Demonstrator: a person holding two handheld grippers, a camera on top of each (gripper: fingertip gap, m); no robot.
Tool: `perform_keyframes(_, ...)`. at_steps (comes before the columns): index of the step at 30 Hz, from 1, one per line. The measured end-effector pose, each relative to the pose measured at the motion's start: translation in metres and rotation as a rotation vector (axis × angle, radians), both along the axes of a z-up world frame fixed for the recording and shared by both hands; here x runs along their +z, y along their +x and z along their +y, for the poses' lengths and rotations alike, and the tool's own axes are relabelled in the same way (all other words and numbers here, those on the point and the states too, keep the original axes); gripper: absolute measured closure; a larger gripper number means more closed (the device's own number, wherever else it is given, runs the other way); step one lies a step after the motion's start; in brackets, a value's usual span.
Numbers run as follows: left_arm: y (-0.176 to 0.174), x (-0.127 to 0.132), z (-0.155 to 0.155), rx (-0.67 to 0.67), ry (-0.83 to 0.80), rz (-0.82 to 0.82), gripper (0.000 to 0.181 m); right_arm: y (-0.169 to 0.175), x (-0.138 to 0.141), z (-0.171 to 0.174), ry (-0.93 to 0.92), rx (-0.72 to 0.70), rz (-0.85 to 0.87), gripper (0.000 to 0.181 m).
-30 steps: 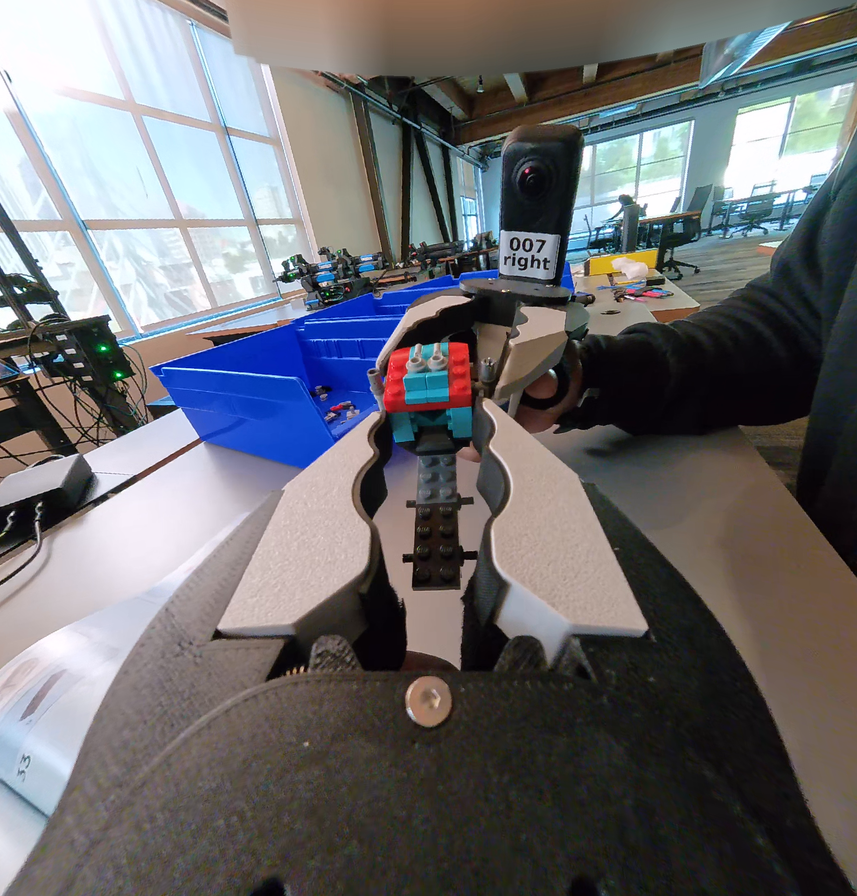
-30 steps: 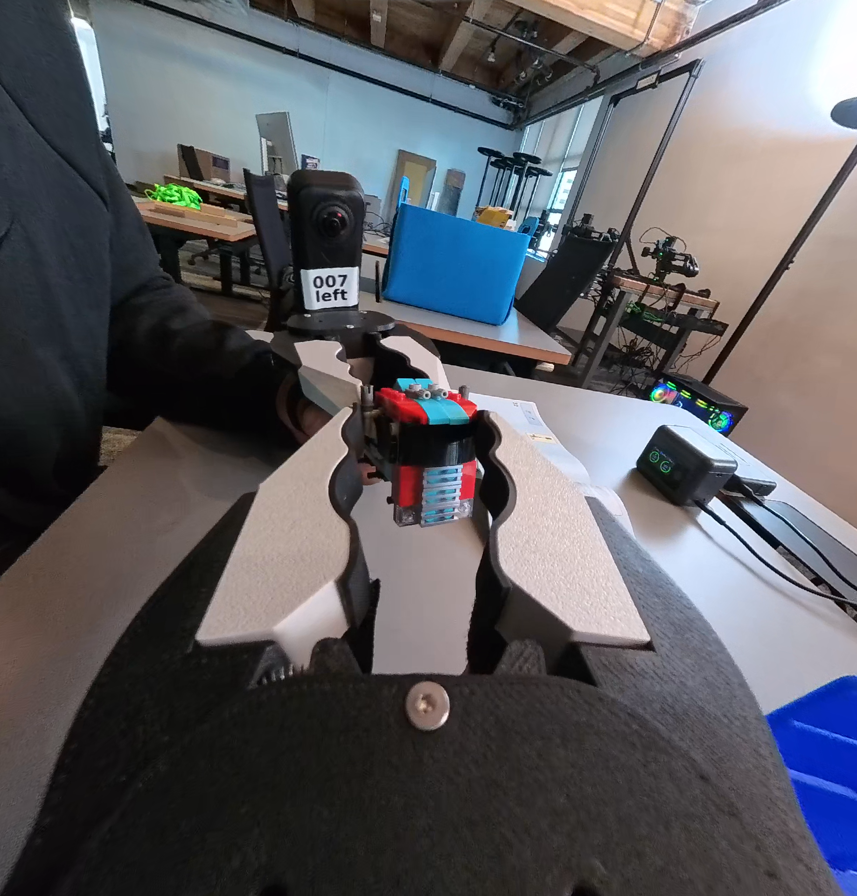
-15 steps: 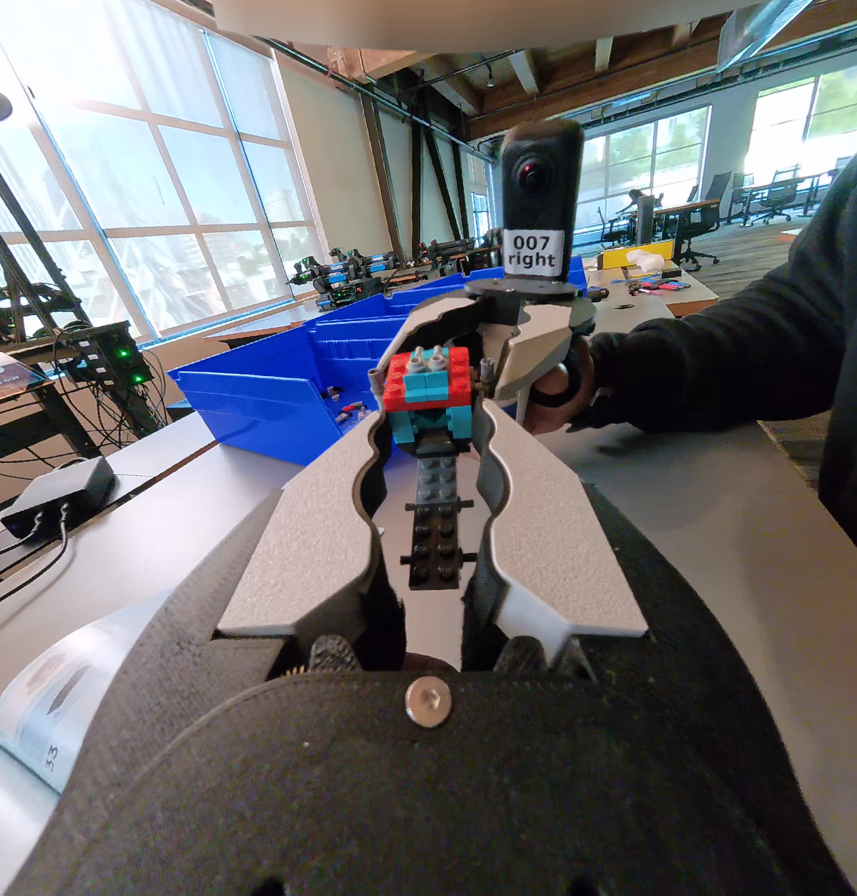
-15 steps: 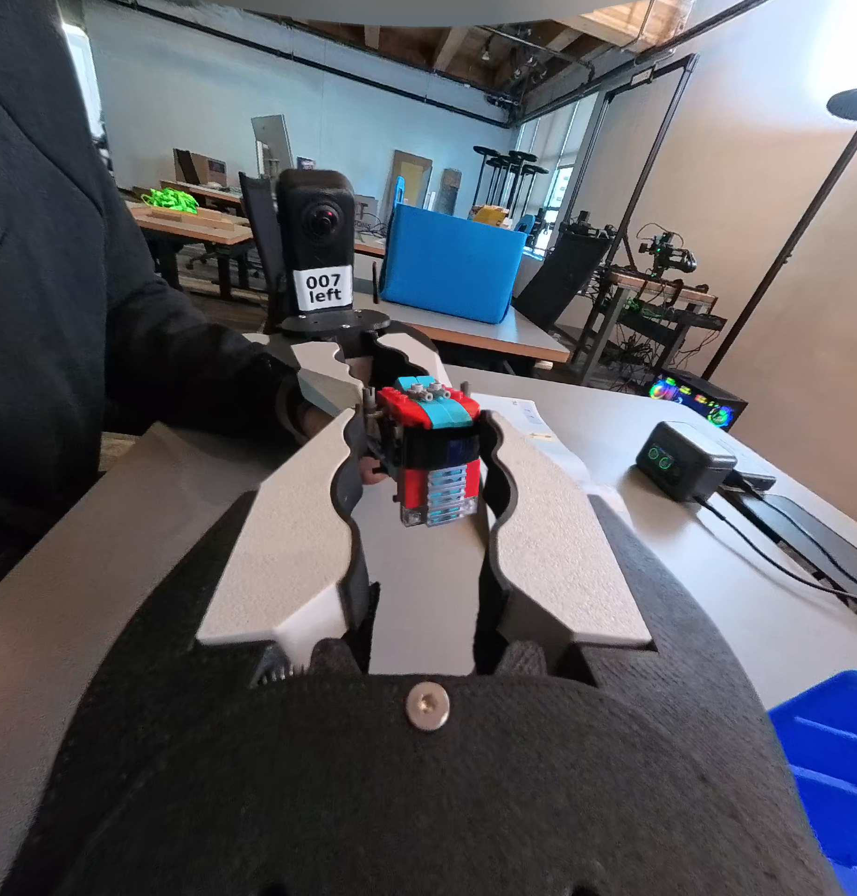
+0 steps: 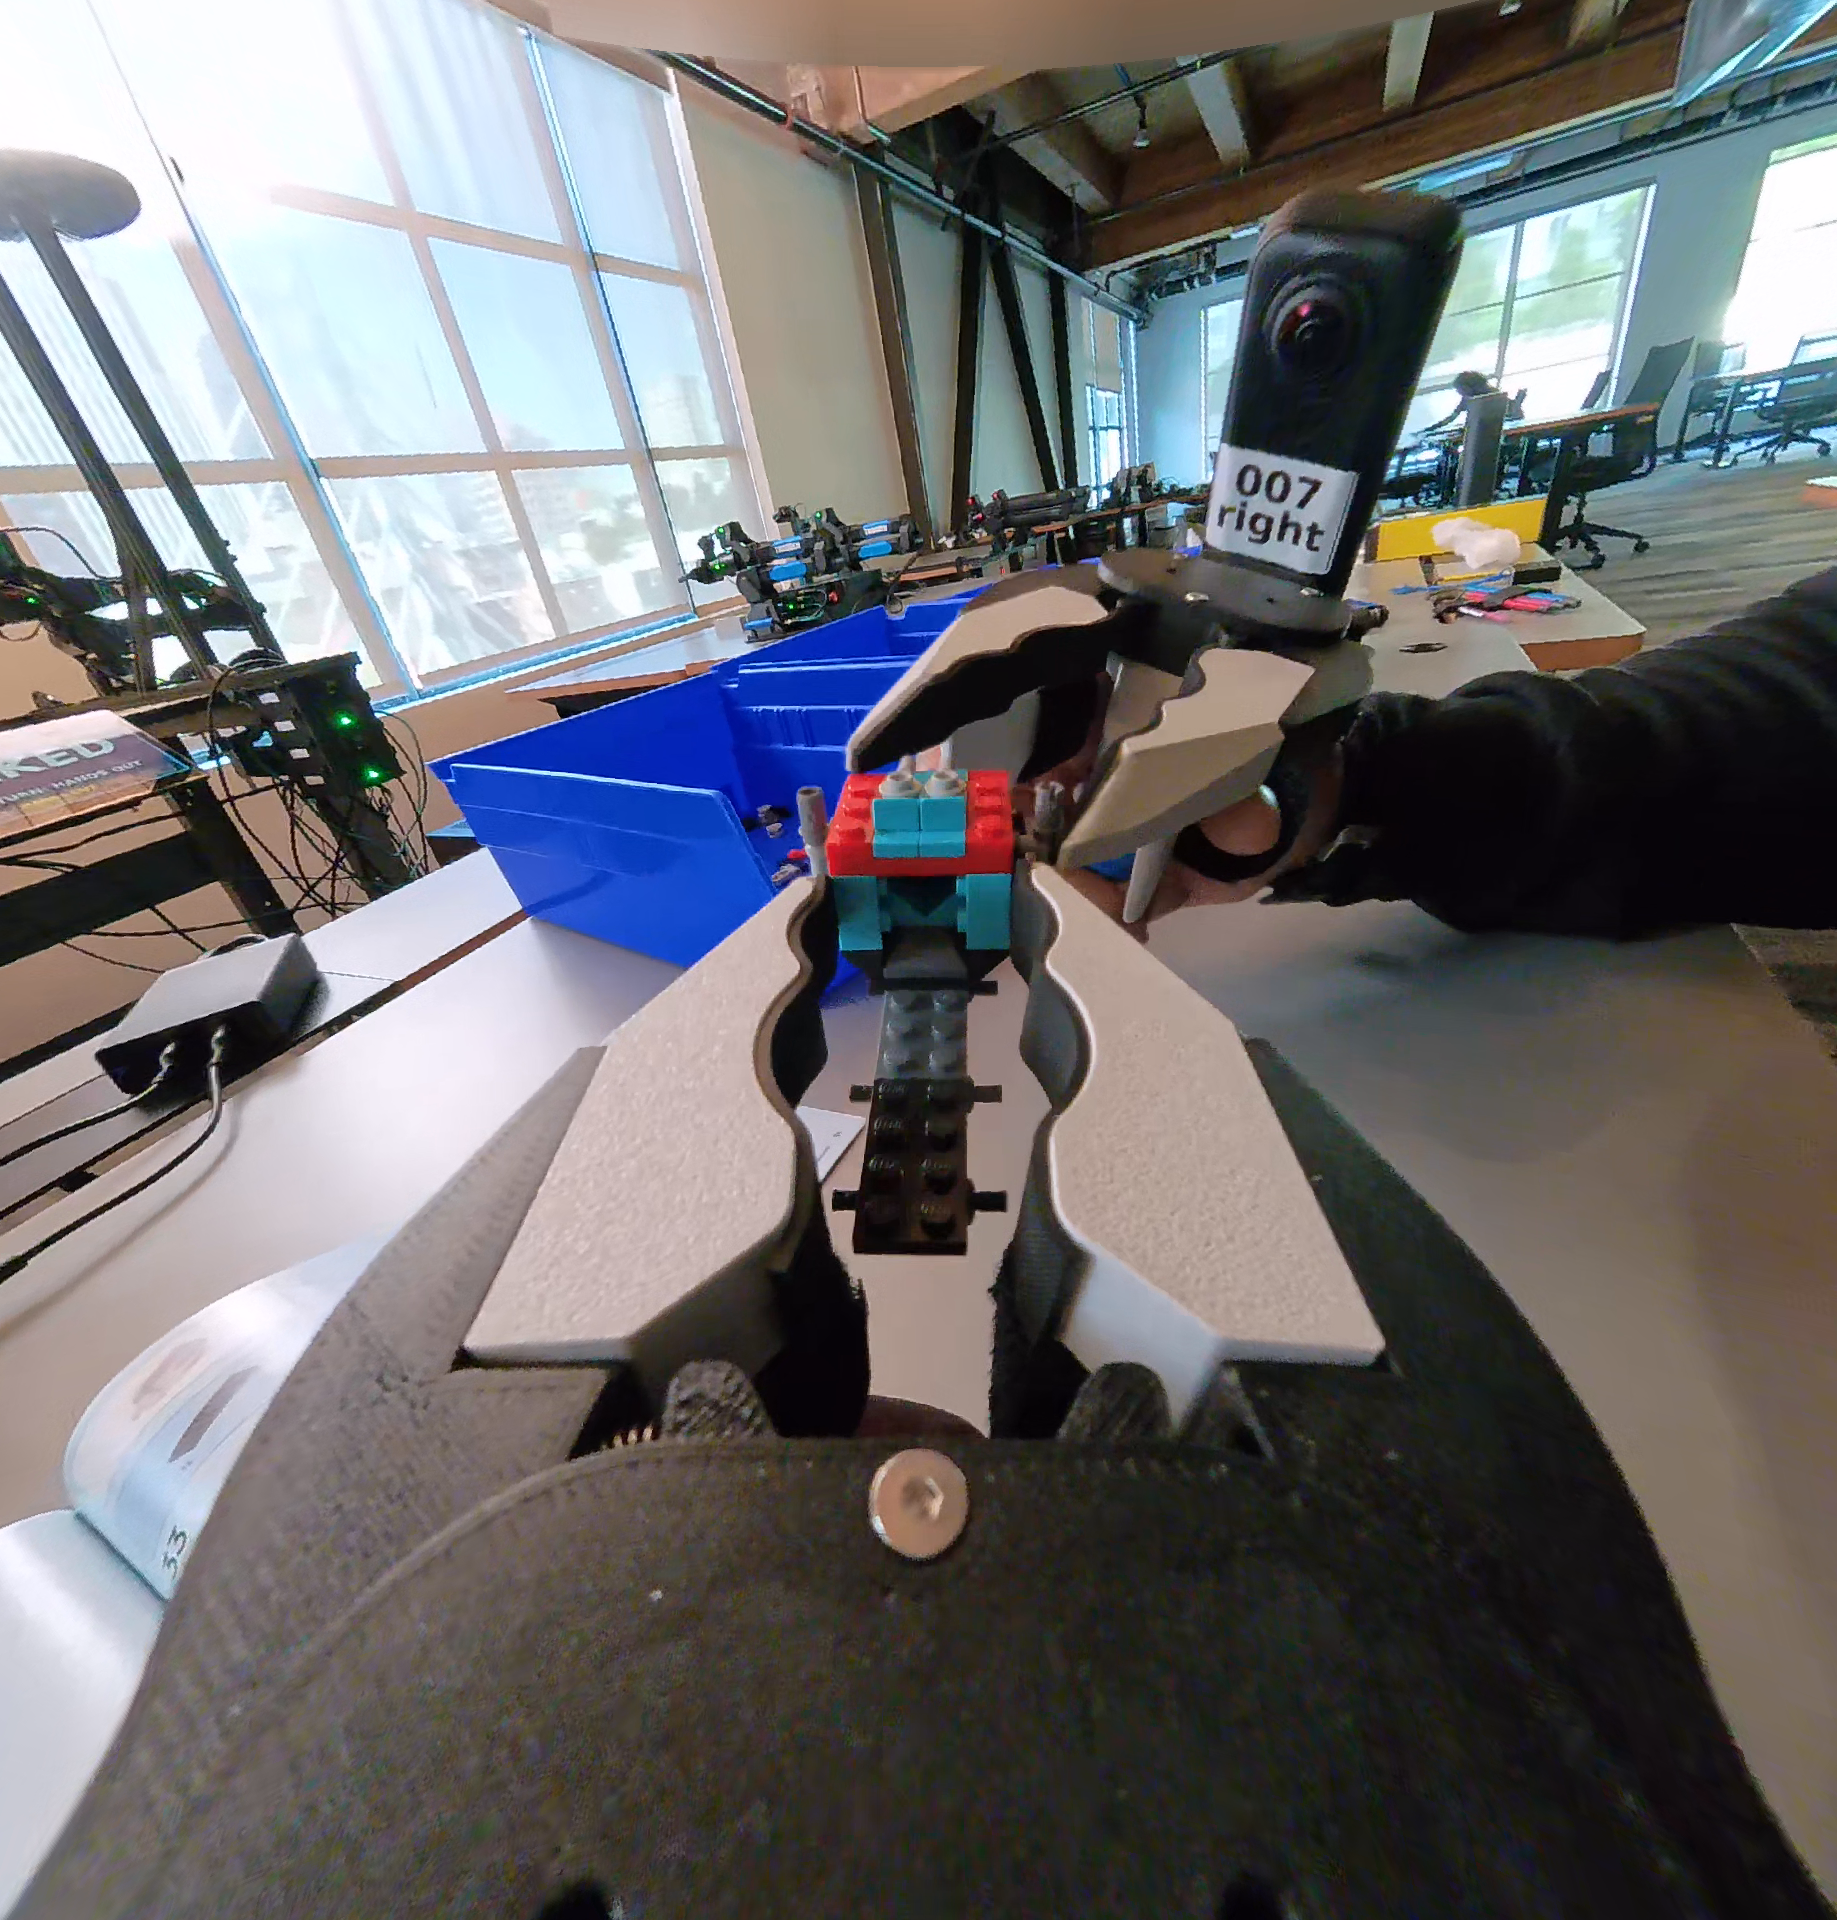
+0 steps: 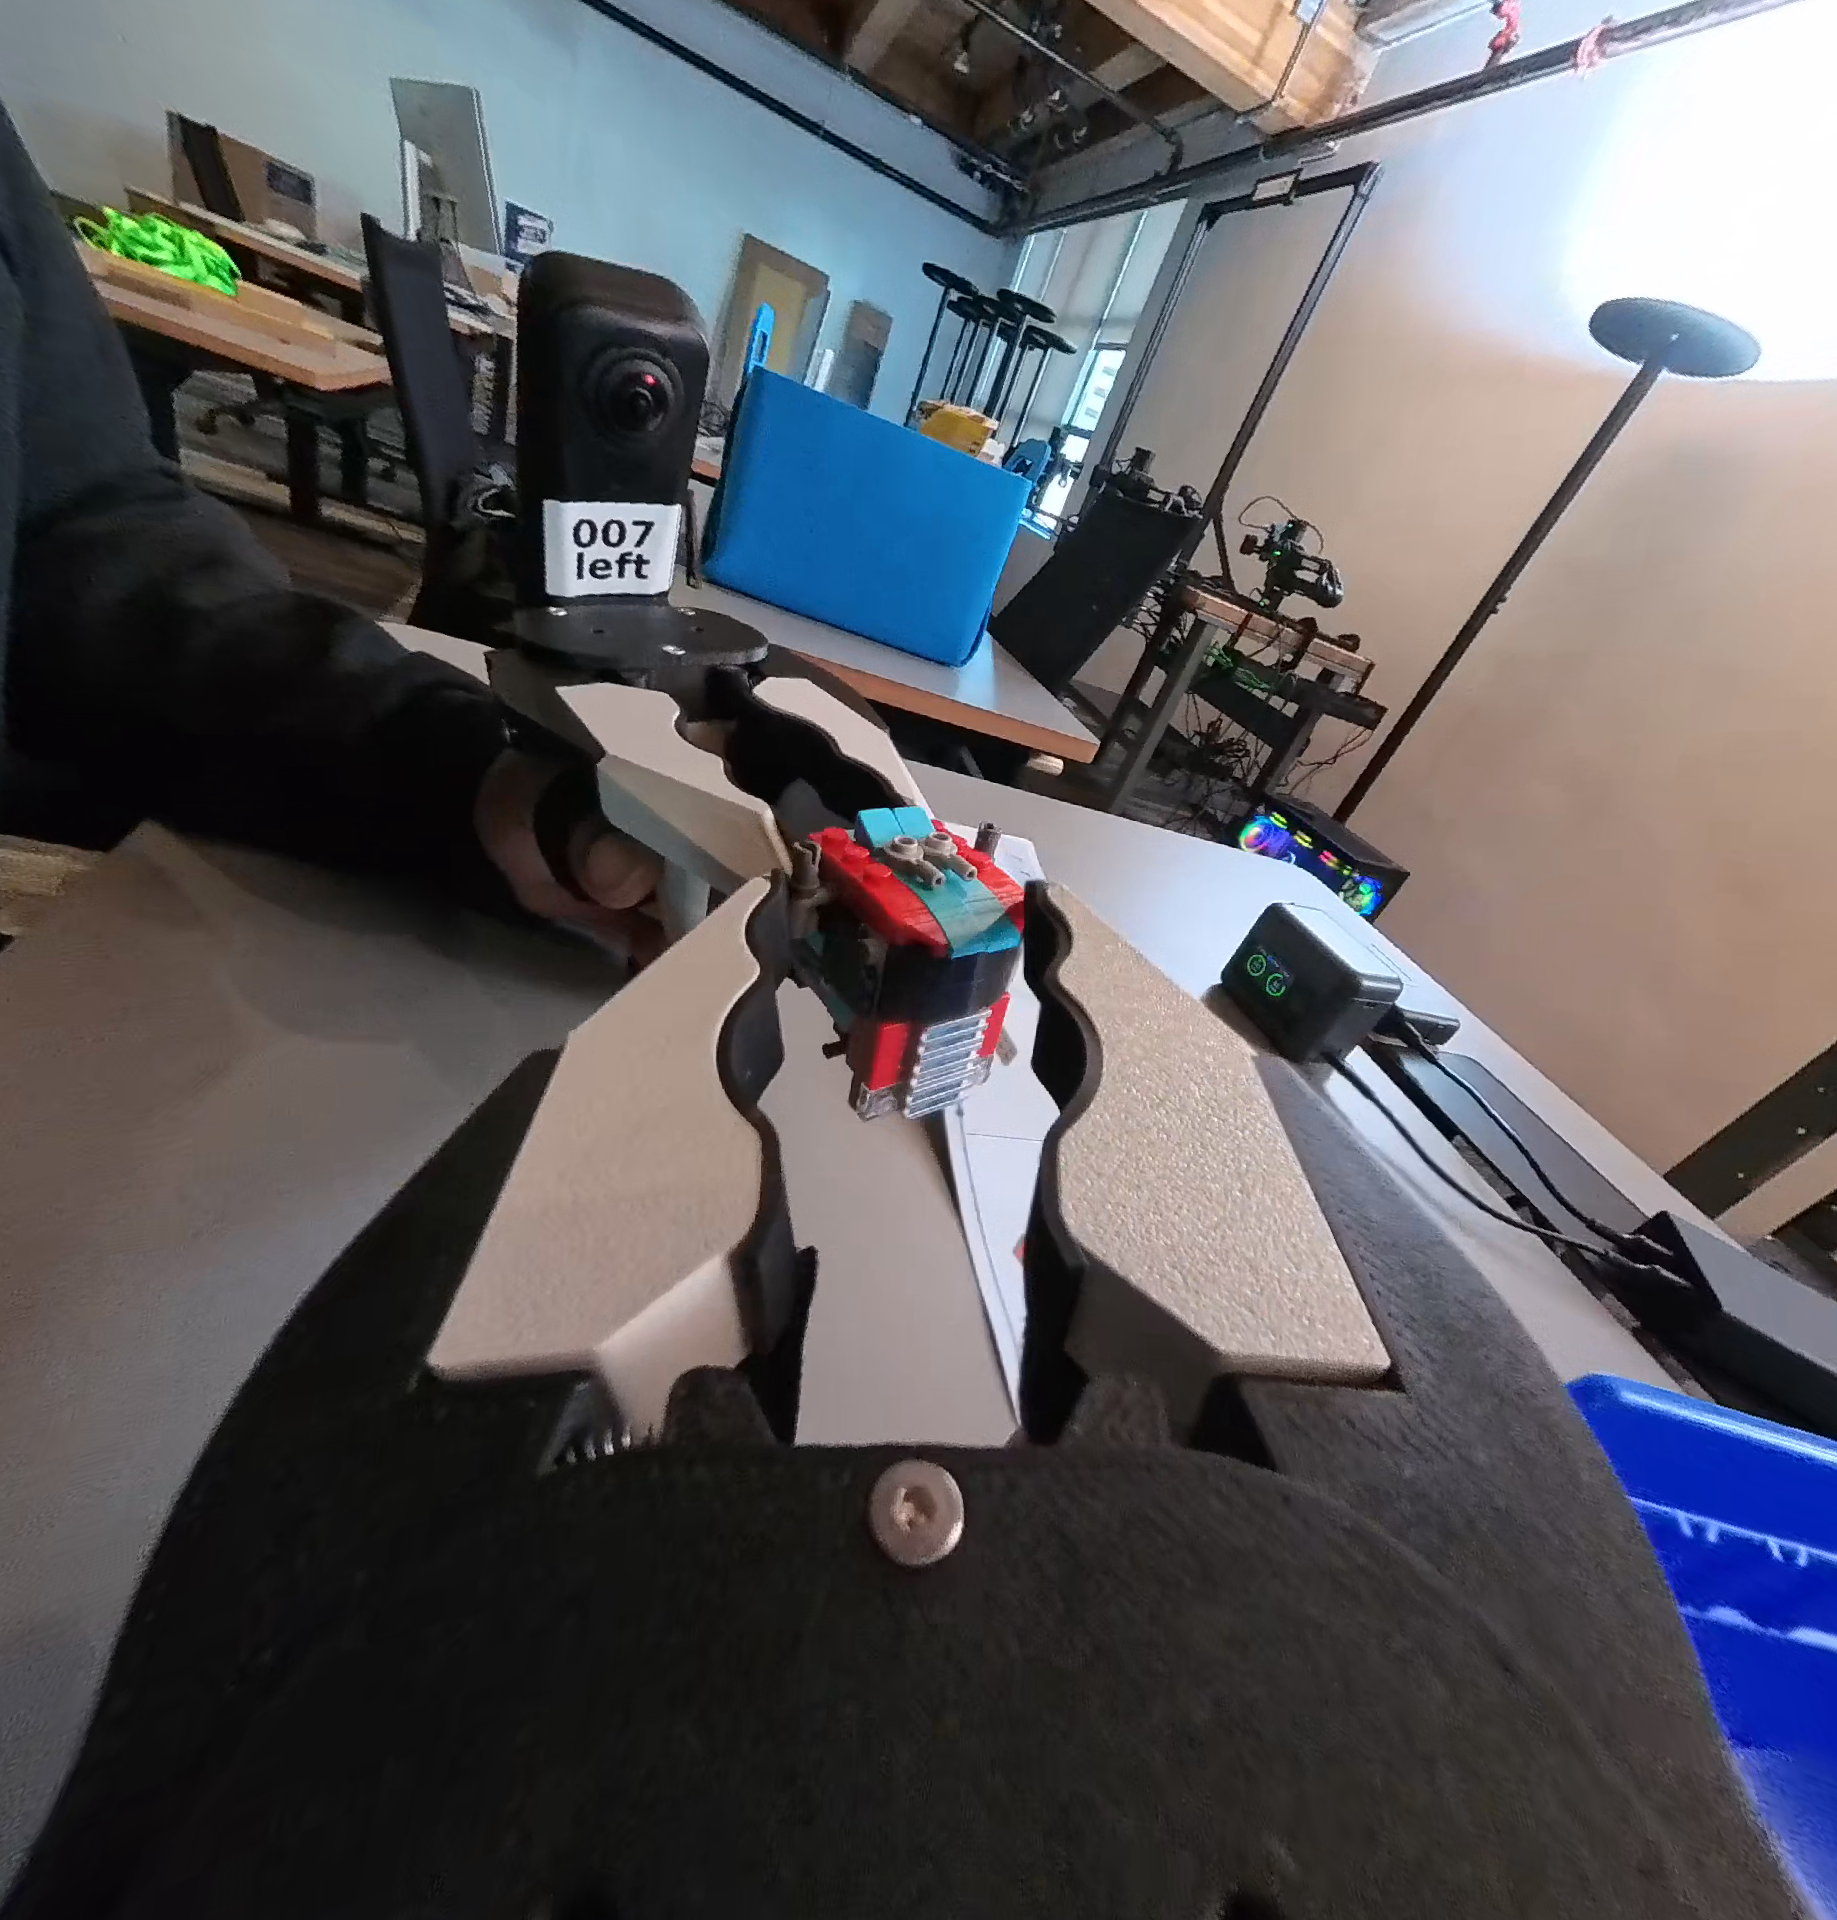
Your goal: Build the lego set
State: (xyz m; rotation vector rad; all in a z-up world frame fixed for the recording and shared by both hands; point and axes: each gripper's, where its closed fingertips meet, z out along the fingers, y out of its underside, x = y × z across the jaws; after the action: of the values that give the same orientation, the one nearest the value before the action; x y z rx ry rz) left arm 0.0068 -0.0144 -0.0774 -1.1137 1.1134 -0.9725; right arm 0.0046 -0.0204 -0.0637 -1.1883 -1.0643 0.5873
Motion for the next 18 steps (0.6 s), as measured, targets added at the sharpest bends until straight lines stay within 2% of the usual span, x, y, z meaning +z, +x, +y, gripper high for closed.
perform_keyframes(8, 0.001, -0.002, 0.001, -0.005, -0.034, 0.008, 0.149, -0.002, -0.003, 0.001, -0.036, 0.014, 0.024, 0.141)
perform_keyframes(18, -0.011, 0.001, 0.032, 0.224, -0.016, 0.003, 0.148, 0.001, -0.001, 0.014, -0.052, -0.137, 0.052, 0.144)
